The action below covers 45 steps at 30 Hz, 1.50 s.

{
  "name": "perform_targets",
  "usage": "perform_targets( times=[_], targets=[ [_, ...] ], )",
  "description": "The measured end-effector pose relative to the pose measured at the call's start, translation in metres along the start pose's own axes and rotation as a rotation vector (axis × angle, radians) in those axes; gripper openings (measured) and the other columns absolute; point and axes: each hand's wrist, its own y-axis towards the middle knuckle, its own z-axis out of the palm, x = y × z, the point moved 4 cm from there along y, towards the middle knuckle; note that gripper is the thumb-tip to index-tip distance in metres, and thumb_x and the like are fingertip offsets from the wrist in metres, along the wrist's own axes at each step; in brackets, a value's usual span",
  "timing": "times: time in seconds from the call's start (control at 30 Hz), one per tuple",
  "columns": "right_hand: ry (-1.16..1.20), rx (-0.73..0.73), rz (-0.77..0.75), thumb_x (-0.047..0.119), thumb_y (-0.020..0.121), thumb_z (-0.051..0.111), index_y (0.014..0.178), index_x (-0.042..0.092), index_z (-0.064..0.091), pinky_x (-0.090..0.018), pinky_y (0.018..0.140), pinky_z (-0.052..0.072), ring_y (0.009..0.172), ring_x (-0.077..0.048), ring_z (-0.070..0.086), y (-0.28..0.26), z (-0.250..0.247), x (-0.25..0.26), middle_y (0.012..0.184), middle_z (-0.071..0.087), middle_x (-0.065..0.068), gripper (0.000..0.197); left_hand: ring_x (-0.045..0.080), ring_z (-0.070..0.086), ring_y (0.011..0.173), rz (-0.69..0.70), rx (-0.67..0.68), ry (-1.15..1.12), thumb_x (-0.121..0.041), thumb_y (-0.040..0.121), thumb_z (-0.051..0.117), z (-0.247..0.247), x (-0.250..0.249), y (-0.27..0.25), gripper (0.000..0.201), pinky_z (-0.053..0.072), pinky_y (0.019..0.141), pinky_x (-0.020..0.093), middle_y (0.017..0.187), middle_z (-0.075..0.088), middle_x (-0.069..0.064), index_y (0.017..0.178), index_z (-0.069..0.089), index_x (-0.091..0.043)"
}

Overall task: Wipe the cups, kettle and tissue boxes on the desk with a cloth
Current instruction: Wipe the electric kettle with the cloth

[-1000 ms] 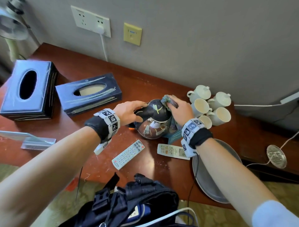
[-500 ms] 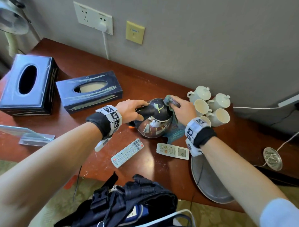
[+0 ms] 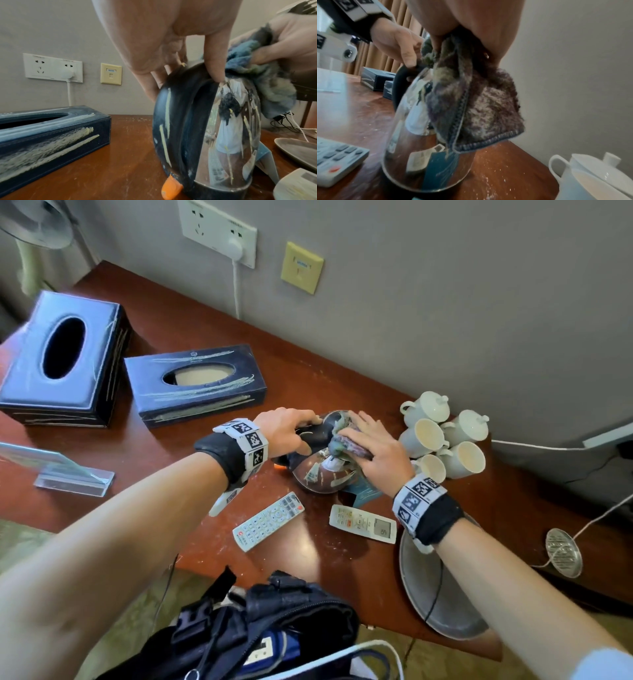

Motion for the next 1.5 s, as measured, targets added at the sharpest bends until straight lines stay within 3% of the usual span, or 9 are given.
perform_targets(
  times=[0.2, 0.47, 0.63, 0.8, 1.03, 1.13, 1.27, 1.37, 1.5],
  targets=[
    [0.064, -0.008, 0.457, 0.038, 0.096, 0.056, 0.129, 0.026, 0.063, -0.036, 0.105, 0.043, 0.122, -0.029, 0.057, 0.062, -0.006, 0.009, 0.129, 0.066, -0.002, 0.036, 0.025, 0.06, 0.102, 0.012, 0.002, 0.016, -0.03, 0.084, 0.073, 0.0, 0.001, 0.0, 0.058, 0.049, 0.09, 0.038, 0.122, 0.065, 0.001, 0.137, 0.049, -0.035],
    [0.049, -0.019, 0.205, 0.021, 0.093, 0.065, 0.135, 0.02, 0.059, -0.04, 0.116, 0.035, 0.134, -0.024, 0.05, 0.015, -0.006, 0.018, 0.144, 0.054, -0.003, 0.043, 0.022, 0.058, 0.095, 0.017, -0.013, 0.0, -0.032, 0.083, 0.074, 0.0, 0.003, 0.001, 0.056, 0.048, 0.086, 0.035, 0.118, 0.066, 0.0, 0.134, 0.051, -0.035],
    [0.067, 0.007, 0.584, 0.042, 0.092, 0.056, 0.107, 0.022, 0.071, -0.039, 0.092, 0.048, 0.103, -0.033, 0.06, 0.068, -0.004, 0.001, 0.101, 0.072, -0.004, 0.03, 0.023, 0.057, 0.096, 0.022, -0.02, 0.007, -0.034, 0.082, 0.073, 0.001, 0.003, 0.002, 0.058, 0.047, 0.086, 0.035, 0.118, 0.065, 0.0, 0.136, 0.051, -0.036],
    [0.325, 0.02, 0.886, 0.033, 0.089, 0.068, 0.096, 0.008, 0.07, -0.029, 0.075, 0.043, 0.087, -0.026, 0.063, 0.068, -0.008, -0.043, 0.092, 0.068, -0.008, 0.027, 0.024, 0.059, 0.096, 0.026, -0.02, 0.026, -0.034, 0.083, 0.072, 0.001, 0.002, 0.002, 0.055, 0.049, 0.086, 0.036, 0.117, 0.065, 0.001, 0.134, 0.05, -0.037],
    [0.209, -0.018, 0.503, 0.034, 0.091, 0.065, 0.113, 0.026, 0.073, -0.032, 0.096, 0.048, 0.104, -0.02, 0.064, 0.056, -0.008, 0.003, 0.106, 0.074, 0.001, 0.025, 0.027, 0.06, 0.101, 0.023, -0.028, 0.004, -0.033, 0.081, 0.074, 0.0, 0.001, 0.002, 0.057, 0.047, 0.086, 0.034, 0.119, 0.066, 0.002, 0.134, 0.053, -0.035],
    [0.048, 0.04, 0.361, 0.03, 0.093, 0.063, 0.129, 0.024, 0.065, -0.038, 0.118, 0.028, 0.133, -0.031, 0.048, 0.045, -0.002, 0.014, 0.135, 0.062, -0.003, 0.036, 0.026, 0.06, 0.1, 0.02, -0.039, -0.015, -0.034, 0.081, 0.075, 0.001, 0.003, 0.002, 0.056, 0.046, 0.084, 0.033, 0.116, 0.067, 0.002, 0.133, 0.054, -0.035],
    [-0.045, -0.005, 0.167, 0.019, 0.093, 0.066, 0.132, 0.012, 0.062, -0.034, 0.119, 0.02, 0.138, -0.026, 0.044, 0.03, -0.007, 0.029, 0.143, 0.053, -0.01, 0.04, 0.025, 0.059, 0.095, 0.002, -0.046, -0.053, -0.032, 0.077, 0.077, 0.002, 0.004, 0.003, 0.056, 0.048, 0.083, 0.034, 0.111, 0.067, 0.002, 0.129, 0.056, -0.036],
    [-0.03, 0.049, 0.32, 0.029, 0.097, 0.059, 0.131, 0.02, 0.062, -0.035, 0.118, 0.025, 0.135, -0.027, 0.045, 0.04, -0.008, 0.03, 0.14, 0.057, -0.004, 0.036, 0.026, 0.061, 0.098, -0.003, -0.045, -0.073, -0.031, 0.076, 0.078, 0.002, 0.004, 0.003, 0.056, 0.05, 0.084, 0.035, 0.11, 0.067, 0.0, 0.127, 0.057, -0.037],
    [0.095, 0.019, 0.595, 0.043, 0.091, 0.057, 0.1, 0.025, 0.072, -0.041, 0.091, 0.05, 0.098, -0.028, 0.062, 0.07, -0.007, 0.014, 0.095, 0.073, 0.0, 0.026, 0.025, 0.061, 0.094, 0.003, -0.048, -0.061, -0.03, 0.078, 0.076, 0.002, 0.004, 0.001, 0.058, 0.052, 0.084, 0.035, 0.111, 0.067, 0.001, 0.132, 0.055, -0.037]
  ],
)
